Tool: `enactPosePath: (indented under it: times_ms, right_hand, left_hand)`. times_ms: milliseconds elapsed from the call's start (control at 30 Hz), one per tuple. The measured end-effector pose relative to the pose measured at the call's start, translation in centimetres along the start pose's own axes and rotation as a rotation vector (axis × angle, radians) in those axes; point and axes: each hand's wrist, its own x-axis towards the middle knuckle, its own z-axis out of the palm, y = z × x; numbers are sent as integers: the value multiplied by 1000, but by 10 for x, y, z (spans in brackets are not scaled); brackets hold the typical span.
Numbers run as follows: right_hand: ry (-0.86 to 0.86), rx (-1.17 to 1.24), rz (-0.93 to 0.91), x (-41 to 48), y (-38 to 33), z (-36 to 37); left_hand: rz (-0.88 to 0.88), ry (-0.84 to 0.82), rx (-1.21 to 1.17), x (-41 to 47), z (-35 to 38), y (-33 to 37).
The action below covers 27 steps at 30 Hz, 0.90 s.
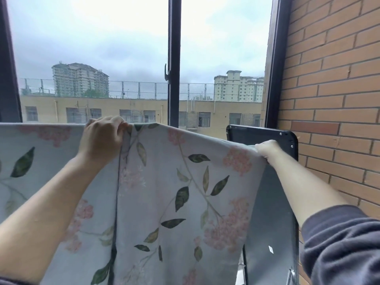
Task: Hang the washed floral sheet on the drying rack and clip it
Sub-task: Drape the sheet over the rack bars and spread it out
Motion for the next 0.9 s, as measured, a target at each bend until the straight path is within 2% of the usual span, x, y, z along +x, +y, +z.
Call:
enactPosePath:
  times_ms: [67,133,267,433,567,700,800,900]
  right_hand:
    - [-98,-71,-4,-10,0,11]
    - [-105,-43,-23,-12,2,23]
    - [68,51,-35,-8,6,27]
    - [195,-13,-140,5,1,11]
    - [257,-64,-148,10,2,-12]
    - [193,-135,-170,7,10,-17]
    - [77,-219,-132,-1,16,-13]
    - [2,-471,-101,-12,14,-8]
  left_hand:
    - [0,-8,-47,0,-3,-3]
    - [7,-24,-100,1,-7,-4]
    - [-2,-35,-129,2,-10,-4]
    - [15,-9,-95,-1,-8,-3]
    - [0,20,-82,-1,-6,-1]
    - [20,12,-48,0,1,9]
    - [19,7,-35,2,3,18]
    - [-33,14,-57,5,2,23]
